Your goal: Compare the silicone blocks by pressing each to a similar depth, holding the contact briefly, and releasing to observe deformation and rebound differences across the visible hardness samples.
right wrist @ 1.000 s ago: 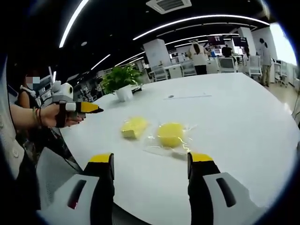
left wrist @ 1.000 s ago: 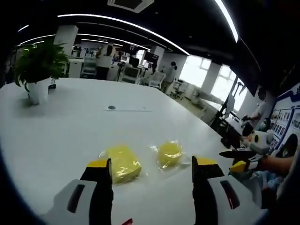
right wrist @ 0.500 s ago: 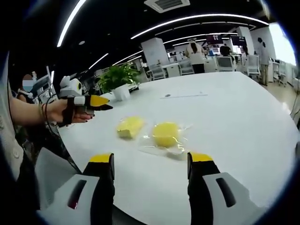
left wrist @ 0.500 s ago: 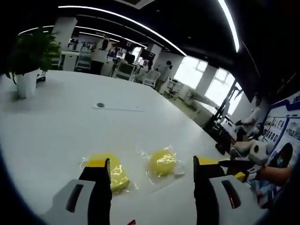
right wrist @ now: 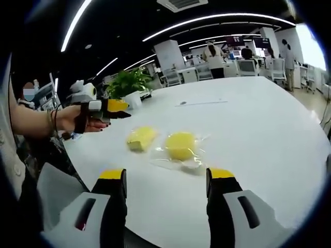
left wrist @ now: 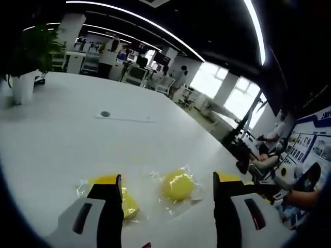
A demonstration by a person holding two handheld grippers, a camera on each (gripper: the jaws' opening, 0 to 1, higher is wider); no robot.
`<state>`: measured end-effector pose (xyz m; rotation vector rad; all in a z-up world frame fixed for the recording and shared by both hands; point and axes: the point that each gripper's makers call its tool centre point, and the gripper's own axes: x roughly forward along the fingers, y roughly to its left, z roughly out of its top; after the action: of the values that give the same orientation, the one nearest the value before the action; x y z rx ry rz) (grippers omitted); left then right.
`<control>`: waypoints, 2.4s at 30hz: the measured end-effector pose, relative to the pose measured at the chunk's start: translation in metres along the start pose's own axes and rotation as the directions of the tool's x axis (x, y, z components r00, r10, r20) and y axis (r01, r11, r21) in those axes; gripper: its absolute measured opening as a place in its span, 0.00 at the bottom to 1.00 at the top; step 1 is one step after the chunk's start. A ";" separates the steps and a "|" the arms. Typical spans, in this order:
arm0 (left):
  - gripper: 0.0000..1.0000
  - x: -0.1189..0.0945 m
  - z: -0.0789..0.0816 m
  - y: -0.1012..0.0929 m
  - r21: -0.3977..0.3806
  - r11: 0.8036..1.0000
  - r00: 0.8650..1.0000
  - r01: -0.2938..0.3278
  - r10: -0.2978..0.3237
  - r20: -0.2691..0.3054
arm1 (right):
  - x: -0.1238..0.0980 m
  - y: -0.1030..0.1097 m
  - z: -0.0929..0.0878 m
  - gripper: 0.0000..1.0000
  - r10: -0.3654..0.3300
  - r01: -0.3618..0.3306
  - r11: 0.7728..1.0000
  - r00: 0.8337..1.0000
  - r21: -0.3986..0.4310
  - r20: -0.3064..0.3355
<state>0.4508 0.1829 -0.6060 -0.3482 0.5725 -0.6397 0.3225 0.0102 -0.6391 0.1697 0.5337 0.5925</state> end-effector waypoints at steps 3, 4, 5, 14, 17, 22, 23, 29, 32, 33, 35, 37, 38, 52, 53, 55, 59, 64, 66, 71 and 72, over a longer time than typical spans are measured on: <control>0.70 0.006 0.003 0.000 -0.003 1.000 1.000 0.006 -0.006 -0.002 | 0.001 -0.001 0.000 0.57 0.000 0.000 1.000 1.000 0.004 -0.001; 0.70 0.008 0.003 0.000 0.000 1.000 1.000 0.007 -0.007 -0.006 | 0.001 -0.001 0.000 0.57 0.000 0.000 1.000 1.000 0.005 -0.001; 0.70 0.010 0.003 0.000 0.002 1.000 1.000 0.010 -0.010 -0.008 | 0.002 -0.002 -0.001 0.57 -0.001 0.001 1.000 1.000 0.006 -0.001; 0.70 0.029 0.005 0.003 -0.076 0.997 1.000 0.028 -0.028 -0.004 | 0.003 -0.008 -0.005 0.57 -0.011 0.011 1.000 1.000 0.021 -0.012; 0.70 0.035 0.003 0.002 -0.091 0.995 0.999 0.030 -0.031 -0.013 | 0.003 -0.009 -0.006 0.57 -0.013 0.013 1.000 1.000 0.025 -0.014; 0.70 0.047 0.000 0.002 -0.097 0.995 0.999 0.038 -0.040 -0.026 | 0.004 -0.012 -0.008 0.57 -0.016 0.017 0.999 1.000 0.032 -0.018; 0.70 0.050 -0.001 0.001 -0.098 0.994 0.998 0.040 -0.044 -0.034 | 0.004 -0.012 -0.009 0.57 -0.016 0.017 0.999 1.000 0.035 -0.022; 0.70 0.065 -0.005 0.002 -0.122 0.992 0.997 0.045 -0.051 -0.051 | 0.005 -0.013 -0.012 0.56 -0.015 0.016 0.999 0.999 0.037 -0.030; 0.70 0.072 -0.008 0.003 -0.134 0.990 0.997 0.043 -0.052 -0.064 | 0.006 -0.014 -0.014 0.56 -0.015 0.016 0.999 0.999 0.042 -0.031; 0.69 0.074 -0.009 0.004 -0.137 0.990 0.997 0.041 -0.050 -0.066 | 0.006 -0.015 -0.014 0.56 -0.015 0.017 0.999 0.999 0.042 -0.033; 0.69 0.077 -0.011 0.006 -0.145 0.989 0.996 0.039 -0.049 -0.071 | 0.006 -0.016 -0.015 0.56 -0.018 0.020 0.999 0.999 0.044 -0.038; 0.68 0.079 -0.014 0.007 -0.151 0.988 0.996 0.034 -0.047 -0.082 | 0.006 -0.017 -0.015 0.56 -0.019 0.020 0.999 0.999 0.050 -0.036; 0.68 0.081 -0.016 0.009 -0.149 0.988 0.995 0.032 -0.045 -0.085 | 0.006 -0.017 -0.016 0.56 -0.020 0.021 0.998 0.999 0.050 -0.036; 0.62 0.098 -0.030 0.025 -0.228 0.974 0.994 0.000 -0.025 -0.109 | 0.009 -0.021 -0.021 0.55 -0.025 0.028 0.997 0.998 0.065 -0.054; 0.61 0.099 -0.030 0.025 -0.235 0.972 0.994 0.002 -0.028 -0.110 | 0.009 -0.021 -0.021 0.55 -0.024 0.028 0.997 0.998 0.066 -0.054; 0.61 0.103 -0.032 0.025 -0.241 0.971 0.993 -0.002 -0.026 -0.114 | 0.009 -0.022 -0.022 0.55 -0.024 0.028 0.997 0.998 0.073 -0.055; 0.59 0.108 -0.039 0.026 -0.245 0.969 0.989 -0.013 -0.024 -0.148 | 0.010 -0.023 -0.026 0.55 -0.025 0.029 0.997 0.998 0.077 -0.062; 0.58 0.113 -0.045 0.030 -0.262 0.965 0.986 -0.035 -0.009 -0.166 | 0.010 -0.025 -0.028 0.55 -0.028 0.034 0.996 0.997 0.083 -0.065; 0.58 0.114 -0.047 0.033 -0.276 0.960 0.985 -0.052 0.003 -0.175 | 0.009 -0.026 -0.028 0.54 -0.030 0.035 0.996 0.997 0.087 -0.066; 0.55 0.116 -0.049 0.036 -0.300 0.950 0.981 -0.080 0.022 -0.191 | 0.009 -0.027 -0.029 0.54 -0.032 0.038 0.995 0.997 0.089 -0.067; 0.53 0.117 -0.049 0.037 -0.300 0.950 0.980 -0.086 0.028 -0.195 | 0.009 -0.028 -0.029 0.54 -0.033 0.038 0.995 0.997 0.091 -0.065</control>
<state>0.5154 0.1293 -0.7079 -0.5655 0.8655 -0.5296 0.3272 -0.0072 -0.6762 0.2288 0.6249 0.5403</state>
